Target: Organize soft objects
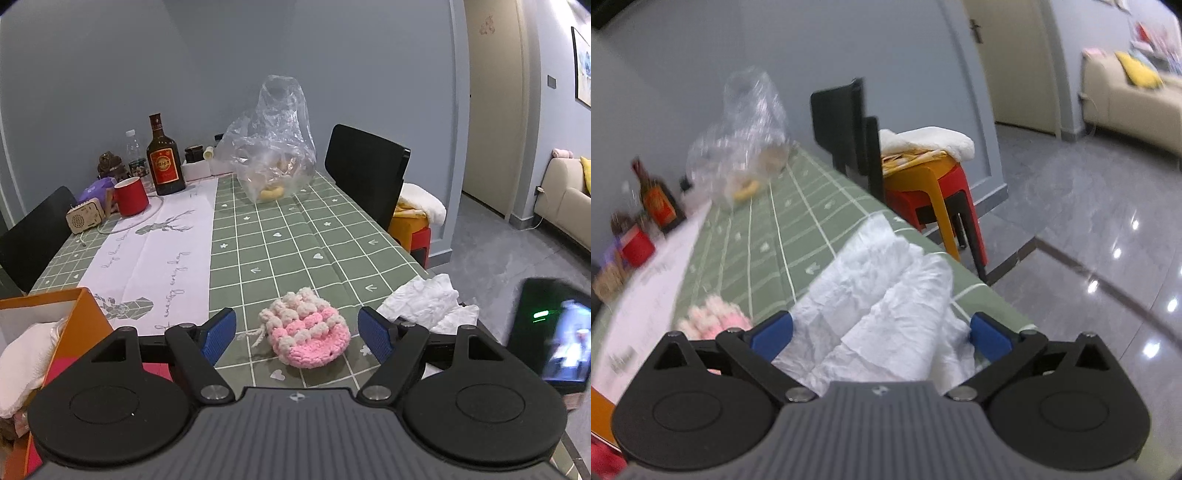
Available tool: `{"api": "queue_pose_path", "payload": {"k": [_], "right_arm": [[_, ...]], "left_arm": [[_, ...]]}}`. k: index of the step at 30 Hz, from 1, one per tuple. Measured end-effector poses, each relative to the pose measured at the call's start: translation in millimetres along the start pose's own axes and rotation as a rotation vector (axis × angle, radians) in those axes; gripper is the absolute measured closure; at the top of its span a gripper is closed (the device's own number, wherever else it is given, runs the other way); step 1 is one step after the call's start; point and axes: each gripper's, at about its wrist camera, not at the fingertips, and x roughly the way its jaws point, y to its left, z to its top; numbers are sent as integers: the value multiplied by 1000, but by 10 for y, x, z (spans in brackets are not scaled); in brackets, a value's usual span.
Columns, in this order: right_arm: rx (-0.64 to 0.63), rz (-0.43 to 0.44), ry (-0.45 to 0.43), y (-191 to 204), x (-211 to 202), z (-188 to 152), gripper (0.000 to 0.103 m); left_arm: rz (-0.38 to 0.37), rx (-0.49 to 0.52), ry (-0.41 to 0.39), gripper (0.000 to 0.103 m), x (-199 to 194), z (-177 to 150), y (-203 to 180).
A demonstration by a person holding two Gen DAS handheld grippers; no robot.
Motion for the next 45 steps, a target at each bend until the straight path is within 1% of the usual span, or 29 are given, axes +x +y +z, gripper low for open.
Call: {"api": "queue_pose_path", "payload": {"k": [2,3,7,10,12,14,15,16,17,18,19,20,22,23,25,28,30,31,33,35,38,40,41,43,45], "right_arm": [[-82,-48,-9,106,59,-42,2],[-103,-56,-14,134,81,-56,2],[-78,-13,-19,153,111,-39,2],[-85,-23,-16,209,123,-32,2],[-139,-49,-19,269,135,-73,3],[-180,-70,-14,314,133,-86,10],[-180,-56,-19,303,113,-90,19],[-200,-45,-25,296,92,-92,26],[-221,-35,-27,295,85,-94,36],[-230,-19,-27,284,77,-95,43],[-236,-13,-28,273,67,-96,46],[-244,-16,-29,272,59,-99,54],[-251,-13,-31,243,45,-96,66],[-259,-24,-33,222,42,-93,74],[-251,-14,-33,149,35,-78,77],[-233,-28,-37,69,36,-48,77],[-212,-22,-38,15,32,-35,78],[-208,-42,-42,0,29,-30,78],[-199,-45,-42,-19,20,-29,78],[-200,-44,-42,-19,20,-28,78],[-181,-32,-42,-42,15,-21,78],[-161,-18,-43,-75,13,-18,78],[-159,-15,-43,-81,11,-17,78],[-168,-19,-42,-70,15,-19,78],[-174,-22,-42,-62,16,-24,78]], "left_arm": [[-7,-8,-2,15,-22,12,16],[-14,-13,-6,15,-40,19,24],[-32,-22,-7,15,-62,33,47],[-39,-25,-2,15,-56,31,45],[-44,-22,0,15,-47,26,28],[-42,-22,5,15,-18,13,7],[-36,-22,9,15,2,6,-4],[-26,-23,10,15,18,1,-14],[-9,-23,8,15,36,-10,-33],[7,-24,3,15,45,-21,-46],[20,-24,-2,15,66,-35,-68],[33,-22,-3,15,94,-50,-87],[39,-8,4,15,159,-84,-127],[41,0,6,15,190,-98,-145],[48,0,-4,15,241,-130,-174],[54,-9,-25,15,323,-204,-239],[60,12,-19,15,409,-251,-298],[58,9,-27,15,445,-282,-308],[23,-23,-50,13,489,-324,-268],[-3,-48,-39,13,559,-324,-227],[4,-112,4,13,745,-310,-201],[33,-143,44,13,862,-308,-213],[59,-129,58,13,908,-311,-231],[115,-97,50,13,959,-308,-300],[145,-97,55,13,999,-299,-324]]}}
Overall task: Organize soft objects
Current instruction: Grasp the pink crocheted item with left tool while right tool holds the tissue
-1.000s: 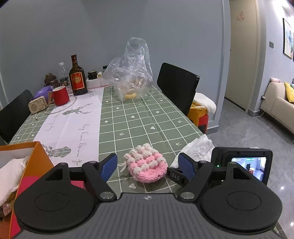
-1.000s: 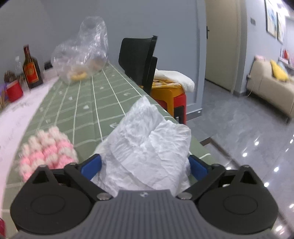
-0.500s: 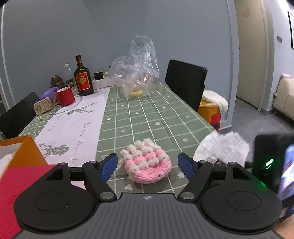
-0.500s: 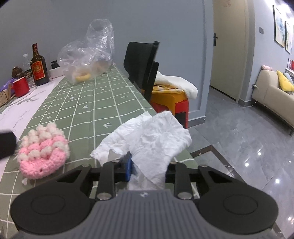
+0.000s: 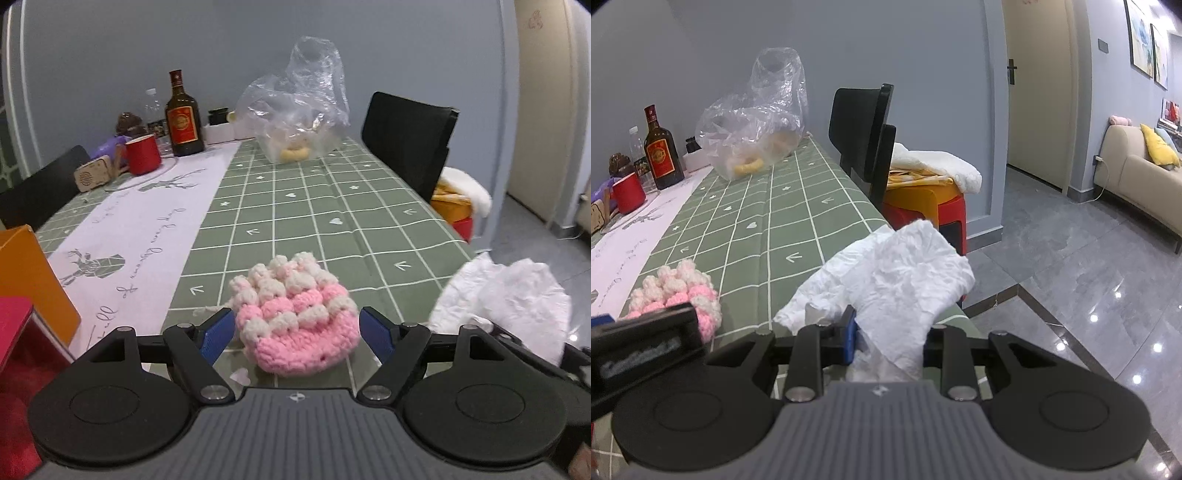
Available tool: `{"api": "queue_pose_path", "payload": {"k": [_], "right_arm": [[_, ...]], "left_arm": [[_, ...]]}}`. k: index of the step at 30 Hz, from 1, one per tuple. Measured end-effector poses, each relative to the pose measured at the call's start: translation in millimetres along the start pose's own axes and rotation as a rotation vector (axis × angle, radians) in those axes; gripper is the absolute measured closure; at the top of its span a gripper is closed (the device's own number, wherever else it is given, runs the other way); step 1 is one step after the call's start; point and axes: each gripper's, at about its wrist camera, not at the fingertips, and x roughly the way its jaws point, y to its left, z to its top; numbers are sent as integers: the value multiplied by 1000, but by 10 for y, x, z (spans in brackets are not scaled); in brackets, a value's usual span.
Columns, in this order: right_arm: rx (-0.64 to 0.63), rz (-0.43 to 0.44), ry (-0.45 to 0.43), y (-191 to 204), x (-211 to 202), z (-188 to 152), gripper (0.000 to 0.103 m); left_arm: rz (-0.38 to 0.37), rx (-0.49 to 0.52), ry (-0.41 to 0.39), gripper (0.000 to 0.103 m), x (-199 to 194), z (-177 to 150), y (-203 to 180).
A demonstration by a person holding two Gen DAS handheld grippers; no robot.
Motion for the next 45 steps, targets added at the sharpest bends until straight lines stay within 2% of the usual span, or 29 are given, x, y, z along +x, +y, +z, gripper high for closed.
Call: {"api": "queue_pose_path", "payload": {"k": [4,6,9,12,13,17,20,23,25,27,30,36,39,43,44,45], "right_arm": [[-4,6,1,-22,-5,-5,77],[-1,9,2,-26,-1,-1,77],[-3,12,2,-26,-2,-1,76],[9,21,1,-51,-8,-4,76],[8,20,1,-53,-6,-3,76],[-3,14,2,-40,-7,-1,76],[-8,11,2,-26,-13,-4,76],[-21,2,3,0,-18,-8,75],[-20,1,3,2,-19,-7,75],[-15,5,3,-3,-18,-6,75],[-16,5,3,-7,-14,-3,75],[-21,1,3,2,-16,-6,75],[-36,-9,4,22,-17,-6,75],[-24,2,3,21,-17,-4,74],[-21,4,2,20,-15,-5,75],[-20,7,2,15,-14,-3,76]], "left_arm": [[110,-65,-12,13,116,41,-15],[130,-64,-5,12,196,51,-35],[163,-33,-25,5,255,24,-83],[209,60,-65,3,272,-14,-180],[216,60,-64,3,279,-13,-193],[196,-72,-33,0,331,19,-83],[203,-71,-46,0,364,-1,-41],[166,-107,-39,0,375,5,13],[133,-131,-33,7,376,-5,35],[110,-131,-35,23,363,-17,22],[80,-97,-44,42,337,-31,-36],[23,-53,-22,55,339,10,-18],[-25,-106,4,60,341,48,96],[-41,-82,9,65,310,89,107],[-42,-78,5,75,290,100,104],[-30,-78,-7,78,259,113,106]]}}
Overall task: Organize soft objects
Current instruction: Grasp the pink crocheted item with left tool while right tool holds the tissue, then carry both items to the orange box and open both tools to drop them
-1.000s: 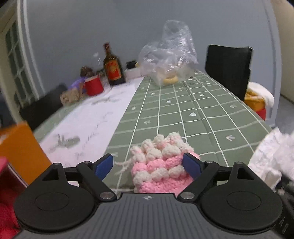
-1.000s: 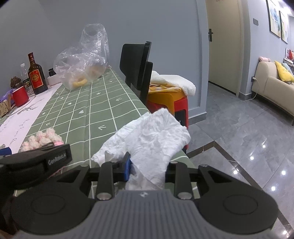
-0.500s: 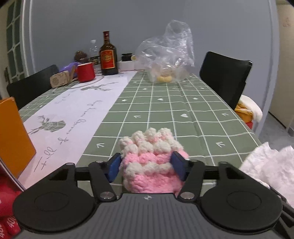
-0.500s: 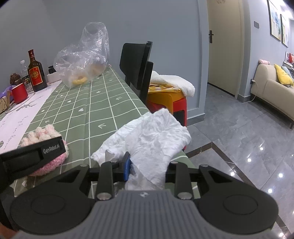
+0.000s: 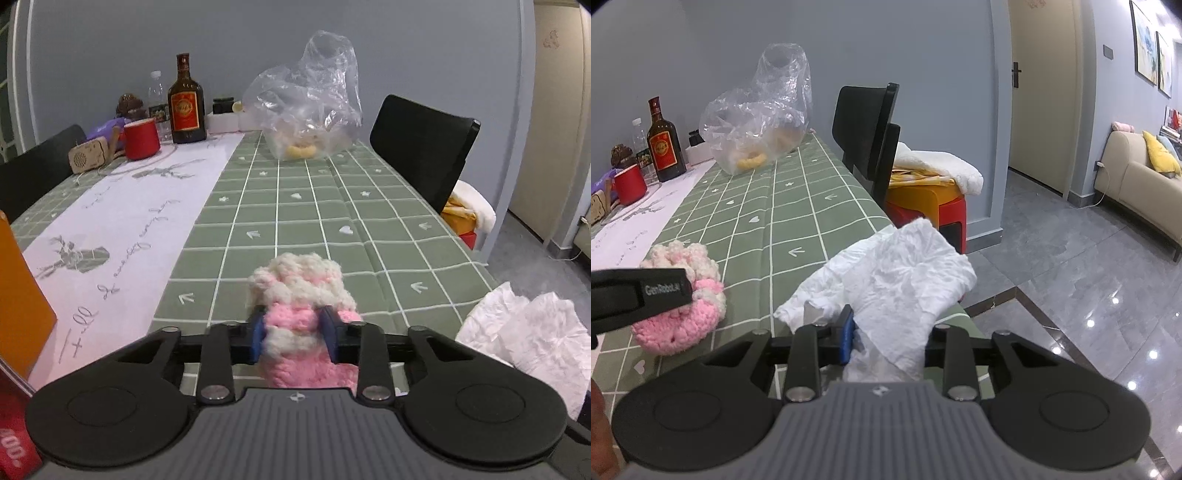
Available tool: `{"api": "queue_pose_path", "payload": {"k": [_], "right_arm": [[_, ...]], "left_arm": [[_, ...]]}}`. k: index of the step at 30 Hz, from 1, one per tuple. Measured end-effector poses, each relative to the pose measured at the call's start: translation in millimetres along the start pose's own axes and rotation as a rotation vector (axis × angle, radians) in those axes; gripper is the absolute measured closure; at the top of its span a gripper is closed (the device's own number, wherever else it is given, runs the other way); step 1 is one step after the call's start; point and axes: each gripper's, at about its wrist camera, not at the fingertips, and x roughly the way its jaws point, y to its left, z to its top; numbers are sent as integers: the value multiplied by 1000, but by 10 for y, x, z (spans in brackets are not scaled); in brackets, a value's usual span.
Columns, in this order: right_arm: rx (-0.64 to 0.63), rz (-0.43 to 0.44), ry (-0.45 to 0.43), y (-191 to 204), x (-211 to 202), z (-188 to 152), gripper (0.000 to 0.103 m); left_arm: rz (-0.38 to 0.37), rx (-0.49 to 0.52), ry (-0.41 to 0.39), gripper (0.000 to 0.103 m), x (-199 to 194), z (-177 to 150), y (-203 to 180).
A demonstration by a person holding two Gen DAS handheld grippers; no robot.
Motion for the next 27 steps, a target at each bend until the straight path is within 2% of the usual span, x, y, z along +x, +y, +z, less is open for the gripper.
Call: {"api": "queue_pose_path", "payload": {"k": [5,7,10,16,19,24,27], "right_arm": [[31,37,-3,-77,0,2,80],[46,48,-3,-106,4,5,80],[51,45,-4,-113,14,9,80],[46,41,-5,-99,0,0,80],[61,64,7,-144,-15,21,81],[166,147,8,-279,-72,75,82],[168,148,-9,-261,-130,86,83]], "left_arm": [[-37,-18,14,78,-104,85,7],[-46,-9,50,78,-85,90,-6],[-65,-47,84,79,-68,101,49],[-208,-129,88,79,-292,238,195],[-254,-142,98,79,-391,274,204],[-245,-106,12,79,-675,337,151],[-236,-79,-42,79,-878,358,115]]}}
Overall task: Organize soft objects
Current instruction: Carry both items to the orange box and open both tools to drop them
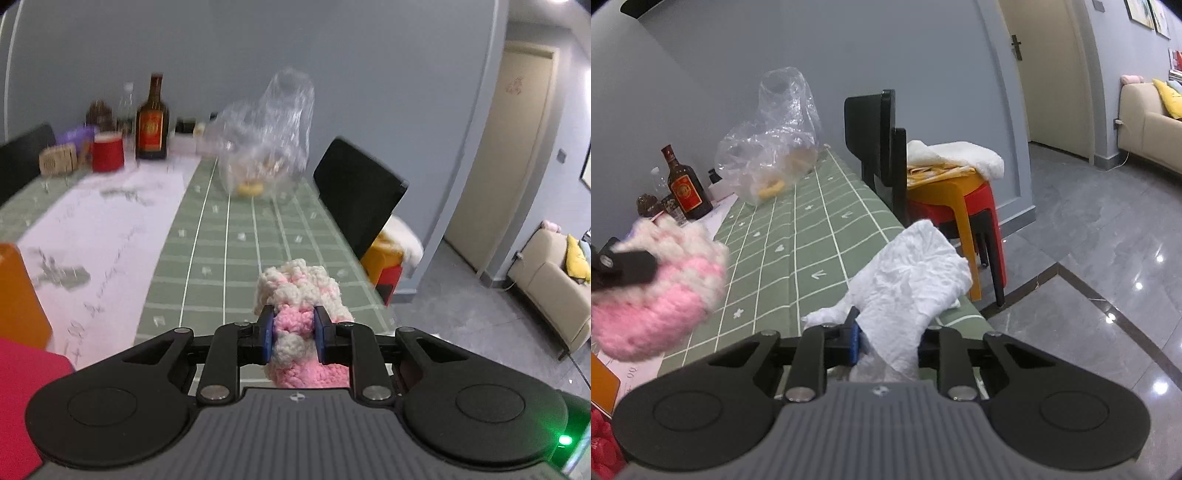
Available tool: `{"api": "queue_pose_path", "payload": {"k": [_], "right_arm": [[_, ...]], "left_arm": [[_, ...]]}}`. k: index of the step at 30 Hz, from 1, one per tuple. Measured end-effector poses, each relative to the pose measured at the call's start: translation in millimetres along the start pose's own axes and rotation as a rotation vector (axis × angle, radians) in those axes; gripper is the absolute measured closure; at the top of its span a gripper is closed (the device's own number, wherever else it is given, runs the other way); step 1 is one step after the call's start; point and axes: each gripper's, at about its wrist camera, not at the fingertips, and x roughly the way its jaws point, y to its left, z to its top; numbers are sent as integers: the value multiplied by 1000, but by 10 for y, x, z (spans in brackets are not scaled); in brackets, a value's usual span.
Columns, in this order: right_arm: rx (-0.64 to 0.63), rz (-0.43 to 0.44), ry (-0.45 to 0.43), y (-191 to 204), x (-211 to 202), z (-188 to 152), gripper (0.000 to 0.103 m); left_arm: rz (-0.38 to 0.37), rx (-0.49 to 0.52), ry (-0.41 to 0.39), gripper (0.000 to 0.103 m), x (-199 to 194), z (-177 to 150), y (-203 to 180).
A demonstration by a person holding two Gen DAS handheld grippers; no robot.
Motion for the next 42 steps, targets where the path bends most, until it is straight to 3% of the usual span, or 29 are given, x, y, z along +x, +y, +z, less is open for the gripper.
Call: {"api": "queue_pose_path", "payload": {"k": [7,11,15,19,22,25,29,34,37,40,42], "right_arm": [[-35,116,-60,292,-220,30,83],[-31,249,-120,494,-529,41,83],[-62,335,-150,733,-910,-75,83],[-148,432,-186,1125,-1350,-149,83],[-214,501,-199,1512,-1581,-176,83],[-265,582,-178,1921,-1680,-229,83],[-333,624,-123,2451,-1631,-342,83],[-360,694,-2,2987,-1460,-530,83],[-385,709,39,3248,-1368,-632,83],[-405,676,81,3434,-1379,-783,83],[-422,656,106,3470,-1337,-855,82]], "left_arm": [[26,77,-86,79,-508,30,-78],[18,71,-153,79,-962,52,64],[41,43,-233,79,-1349,104,304],[76,-45,-288,79,-1712,37,777],[121,-100,-275,78,-1870,-64,1172],[168,-154,-246,78,-1943,-215,1554],[290,-222,-234,79,-1974,-386,2008],[366,-271,-189,79,-1912,-454,2450],[433,-323,-177,78,-1853,-513,2634],[452,-346,-149,76,-1847,-606,2731],[467,-371,-144,64,-1872,-649,2780]]}}
